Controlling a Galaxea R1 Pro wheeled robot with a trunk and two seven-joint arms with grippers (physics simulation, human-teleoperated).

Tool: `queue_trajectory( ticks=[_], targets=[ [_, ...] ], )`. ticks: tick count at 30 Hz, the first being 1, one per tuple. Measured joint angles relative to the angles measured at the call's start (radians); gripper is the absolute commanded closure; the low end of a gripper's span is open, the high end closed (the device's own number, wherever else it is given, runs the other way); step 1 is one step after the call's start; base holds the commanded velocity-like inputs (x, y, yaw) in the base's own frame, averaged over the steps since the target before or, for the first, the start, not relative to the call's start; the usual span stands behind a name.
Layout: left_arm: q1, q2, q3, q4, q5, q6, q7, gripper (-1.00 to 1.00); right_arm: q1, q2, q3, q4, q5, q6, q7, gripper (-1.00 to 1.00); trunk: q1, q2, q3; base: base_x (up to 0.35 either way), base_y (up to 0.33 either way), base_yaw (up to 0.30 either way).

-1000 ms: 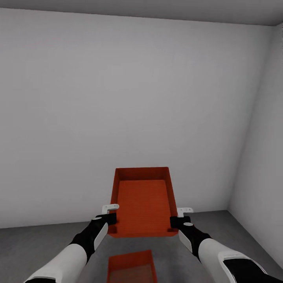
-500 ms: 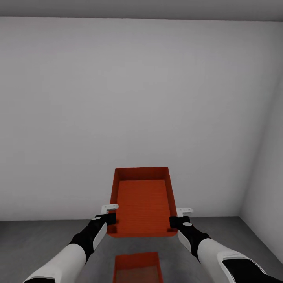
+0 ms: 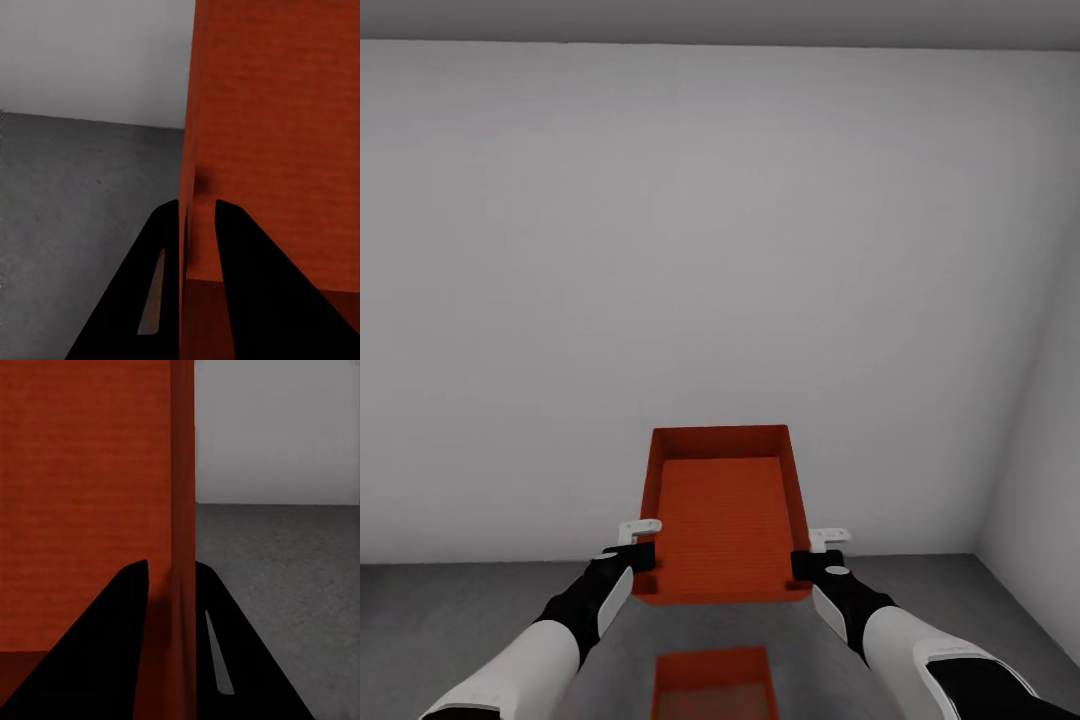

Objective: Move the two storage containers from the living room to the garage. In the garage, place one container on the floor and stack the other container on top of it (either order is fine).

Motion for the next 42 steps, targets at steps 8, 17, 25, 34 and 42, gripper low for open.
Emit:
queue_trajectory(
  ticks=[8, 17, 25, 34, 42],
  targets=[
    [0.000, 0.003, 0.000, -0.002, -0.001, 0.000, -0.005, 1.00, 0.000, 0.003, 0.000, 0.001, 0.000, -0.003, -0.004, 1.00, 0.000, 0.000, 0.000, 0.097, 0.069, 0.000],
    [0.000, 0.003, 0.000, -0.001, -0.002, 0.000, -0.005, 1.00, 0.000, 0.003, 0.000, 0.001, -0.001, -0.003, -0.004, 1.00, 0.000, 0.000, 0.000, 0.063, 0.001, 0.000],
    [0.000, 0.003, 0.000, -0.002, -0.001, 0.000, -0.005, 1.00, 0.000, 0.003, -0.001, 0.001, 0.000, -0.003, -0.004, 1.00, 0.000, 0.000, 0.000, 0.051, 0.000, 0.000],
    [0.000, 0.003, 0.001, -0.001, -0.002, 0.000, -0.006, 1.00, 0.000, 0.003, 0.000, 0.001, -0.001, -0.003, -0.005, 1.00, 0.000, 0.000, 0.000, 0.001, -0.160, 0.000],
    [0.000, 0.007, 0.001, -0.001, -0.002, 0.000, -0.010, 1.00, 0.000, 0.006, 0.000, 0.001, 0.000, -0.003, -0.009, 1.00, 0.000, 0.000, 0.000, 0.000, -0.042, 0.000]
  ],
)
